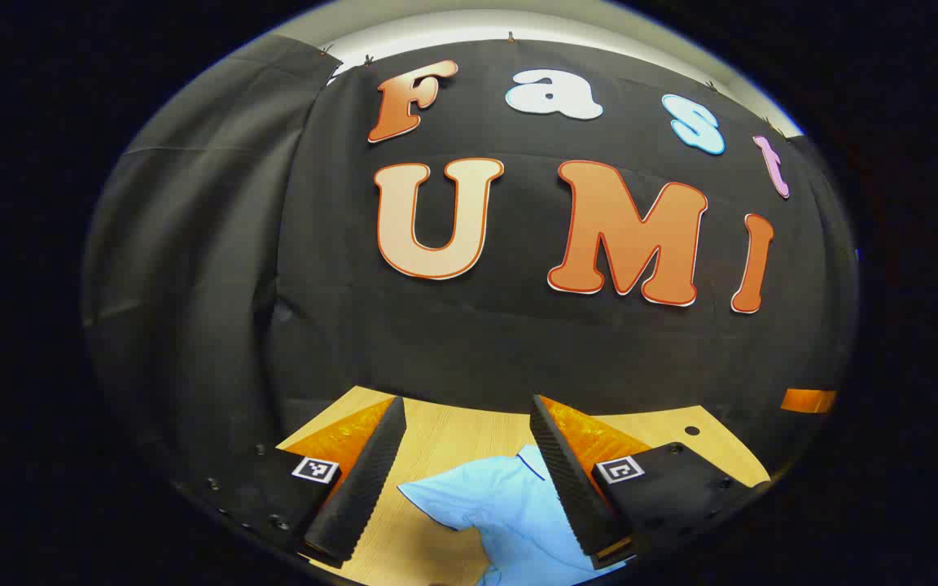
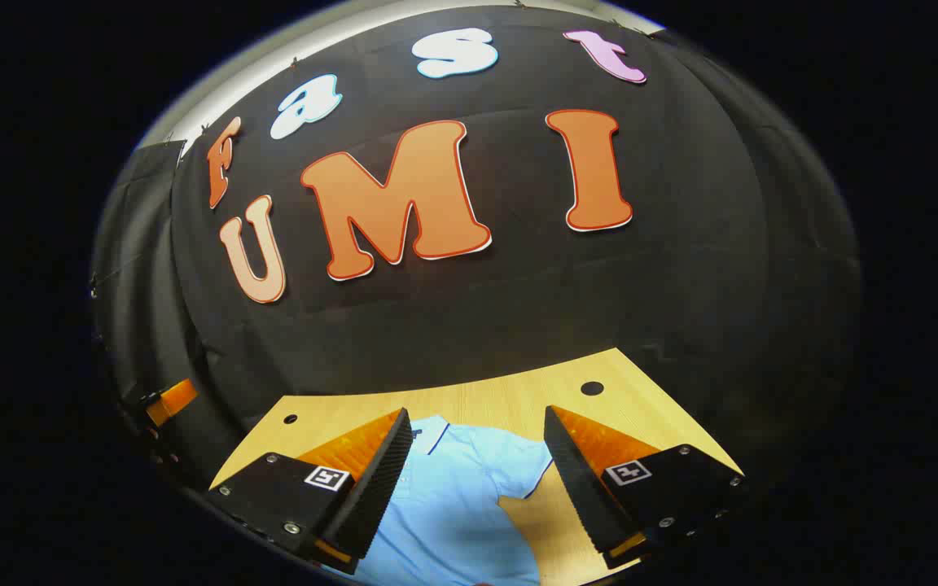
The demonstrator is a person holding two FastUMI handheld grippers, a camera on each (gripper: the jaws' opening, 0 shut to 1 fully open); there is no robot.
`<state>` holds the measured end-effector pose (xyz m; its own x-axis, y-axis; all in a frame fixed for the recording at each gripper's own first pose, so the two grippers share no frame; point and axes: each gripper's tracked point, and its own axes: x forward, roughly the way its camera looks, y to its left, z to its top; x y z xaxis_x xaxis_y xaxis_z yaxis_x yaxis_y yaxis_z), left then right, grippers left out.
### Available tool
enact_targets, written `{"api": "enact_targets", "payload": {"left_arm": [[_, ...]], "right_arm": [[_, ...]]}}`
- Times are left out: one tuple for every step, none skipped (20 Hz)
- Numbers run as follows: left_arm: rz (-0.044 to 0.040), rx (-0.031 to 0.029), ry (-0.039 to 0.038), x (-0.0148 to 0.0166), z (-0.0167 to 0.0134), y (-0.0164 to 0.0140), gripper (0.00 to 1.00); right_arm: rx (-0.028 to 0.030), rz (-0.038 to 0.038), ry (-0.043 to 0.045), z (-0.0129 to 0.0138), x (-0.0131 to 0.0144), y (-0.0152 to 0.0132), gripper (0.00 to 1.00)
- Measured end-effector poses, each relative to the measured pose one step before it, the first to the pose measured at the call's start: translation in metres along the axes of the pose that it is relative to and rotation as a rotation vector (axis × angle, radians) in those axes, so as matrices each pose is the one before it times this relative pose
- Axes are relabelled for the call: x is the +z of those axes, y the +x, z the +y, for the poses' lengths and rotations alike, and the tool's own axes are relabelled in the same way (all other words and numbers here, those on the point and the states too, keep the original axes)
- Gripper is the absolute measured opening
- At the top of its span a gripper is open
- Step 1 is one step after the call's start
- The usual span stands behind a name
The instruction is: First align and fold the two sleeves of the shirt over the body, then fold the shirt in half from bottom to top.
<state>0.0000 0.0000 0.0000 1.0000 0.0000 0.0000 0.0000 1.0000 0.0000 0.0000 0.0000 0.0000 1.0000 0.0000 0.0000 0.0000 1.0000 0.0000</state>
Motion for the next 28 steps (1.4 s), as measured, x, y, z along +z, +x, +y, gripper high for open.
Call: {"api": "enact_targets", "payload": {"left_arm": [[-0.00045, -0.0092, 0.00793, 0.0023, -0.00587, -0.00049, 0.99], [-0.00487, -0.00311, 0.01424, 0.00066, -0.00374, 0.00343, 0.99], [-0.00576, 0.00356, 0.01585, 0.00422, -0.00116, 0.00371, 0.99], [-0.00704, -0.00025, 0.01352, 0.00244, -0.0012, 0.00463, 0.99], [-0.0096, 0.00451, 0.01162, 0.00368, -0.0014, 0.00628, 0.99], [-0.0044, -0.00556, 0.01134, 0.00203, -0.00292, 0.00647, 0.99], [0.00203, -0.00528, 0.00883, 0.00313, -0.00197, 0.00552, 0.99], [-0.00522, -0.01072, 0.00552, 0.00178, -0.00148, 0.0042, 0.99], [-0.00971, -0.01656, 0.00831, 0.00474, -0.00261, 0.00207, 0.99], [-0.00793, -0.00941, 0.01175, 0.00167, -0.00068, 0.00327, 0.99], [-0.00398, -0.00354, 0.00996, 0.00144, 0.0022, 0.0015, 0.99], [-0.00204, -0.00259, 0.00339, -0.00126, 0.00292, 0.00346, 0.99], [0.00312, -0.00335, -0.00036, -0.0001, 0.00224, 0.00278, 0.99], [0.00697, -0.00388, -0.00341, -0.0038, 0.00042, 0.0011, 0.99], [0.00101, -0.00307, -0.00236, 0.0, 0.00181, 0.00273, 0.99], [-0.00469, -0.0001, 0.00285, 0.0009, 0.00366, 0.00189, 0.99], [-0.003, 0.00694, 0.0063, 0.00162, 0.00451, 0.00242, 0.99], [-0.00127, 0.00704, 0.00342, -0.00071, 0.00622, 0.00126, 0.99], [0.00058, 0.00247, -0.00028, -0.00001, 0.00267, 0.00035, 0.99], [-0.00074, 0.00211, -0.00213, -0.00002, 0.00237, 0.00021, 0.99], [-0.0051, 0.00122, -0.00199, 0.00112, 0.00316, 0.00184, 0.99], [0.00062, -0.0001, 0.00165, -0.00094, 0.0024, 0.00163, 0.99], [0.00407, 0.00534, 0.00154, -0.00149, 0.00297, 0.00093, 0.98], [0.00506, -0.00061, -0.00306, -0.00205, 0.00164, 0.00082, 0.99], [0.00439, -0.00358, -0.00649, -0.00111, 0.00085, 0.00046, 0.99], [0.00505, 0.0, -0.00629, -0.00283, 0.00071, 0.00077, 0.99], [0.00656, 0.00682, -0.00381, -0.00127, 0.00298, 0.00144, 0.99], [0.00562, 0.00665, -0.002, -0.00404, 0.00405, -0.00037, 0.99]], "right_arm": [[-0.00618, -0.00251, -0.00415, -0.00519, 0.00099, 0.00101, 0.98], [-0.01195, -0.00259, -0.00826, -0.00513, 0.00025, 0.0015, 0.98], [-0.01509, 0.0021, -0.01033, -0.00629, -0.00172, 0.00231, 0.98], [-0.01157, 0.00663, -0.00657, -0.00474, -0.00178, 0.00262, 0.98], [-0.01061, 0.0069, 0.00177, -0.0034, -0.00159, 0.00047, 0.98], [-0.00694, 0.00405, 0.00673, -0.00179, 0.00055, 0.00042, 0.98], [-0.00936, -0.00094, 0.00506, -0.00133, 0.00003, 0.00137, 0.98], [-0.00916, -0.00263, -0.00013, -0.00084, 0.00118, 0.00141, 0.98], [-0.01268, 0.00133, -0.00041, -0.0013, 0.00006, 0.00172, 0.98], [-0.00421, 0.00262, 0.00366, 0.00095, 0.00026, 0.00123, 0.98], [-0.00163, -0.00007, 0.00648, 0.00253, 0.00152, 0.0, 0.98], [-0.00321, 0.00011, 0.00245, 0.00177, 0.00153, 0.00067, 0.98], [-0.00704, -0.00072, -0.00201, 0.00113, 0.00072, 0.00106, 0.98], [-0.00751, -0.00028, -0.00367, 0.00048, 0.00099, 0.00081, 0.98], [-0.00413, 0.0002, -0.00292, 0.0013, 0.00068, 0.00079, 0.98], [-0.00082, 0.00204, -0.00451, 0.00239, 0.00091, 0.00127, 0.98], [-0.00484, 0.00355, -0.00522, 0.00048, -0.00081, 0.0008, 0.98], [-0.00393, 0.00539, -0.00317, 0.00049, -0.00002, 0.00116, 0.98], [0.00046, 0.00504, 0.00056, 0.00203, 0.0002, 0.00126, 0.98], [0.00039, 0.00283, 0.0009, 0.00215, 0.00125, 0.00202, 0.98], [-0.00077, 0.0022, -0.00274, 0.00185, 0.00031, 0.00104, 0.98], [-0.00269, 0.00272, -0.00647, 0.00154, 0.0001, 0.00214, 0.98], [-0.0046, 0.00118, -0.00708, 0.00038, -0.00114, 0.00111, 0.98], [-0.00308, 0.004, -0.00694, 0.00087, -0.0002, 0.00137, 0.98], [-0.00303, 0.00714, -0.00501, 0.00091, -0.00148, 0.00115, 0.98], [-0.00229, 0.00851, -0.00177, 0.00109, -0.00127, 0.00155, 0.98], [-0.00357, 0.01296, -0.00049, 0.00045, -0.00172, 0.00131, 0.98], [-0.00152, 0.01771, 0.00215, 0.00105, -0.00155, 0.00243, 0.98]]}}
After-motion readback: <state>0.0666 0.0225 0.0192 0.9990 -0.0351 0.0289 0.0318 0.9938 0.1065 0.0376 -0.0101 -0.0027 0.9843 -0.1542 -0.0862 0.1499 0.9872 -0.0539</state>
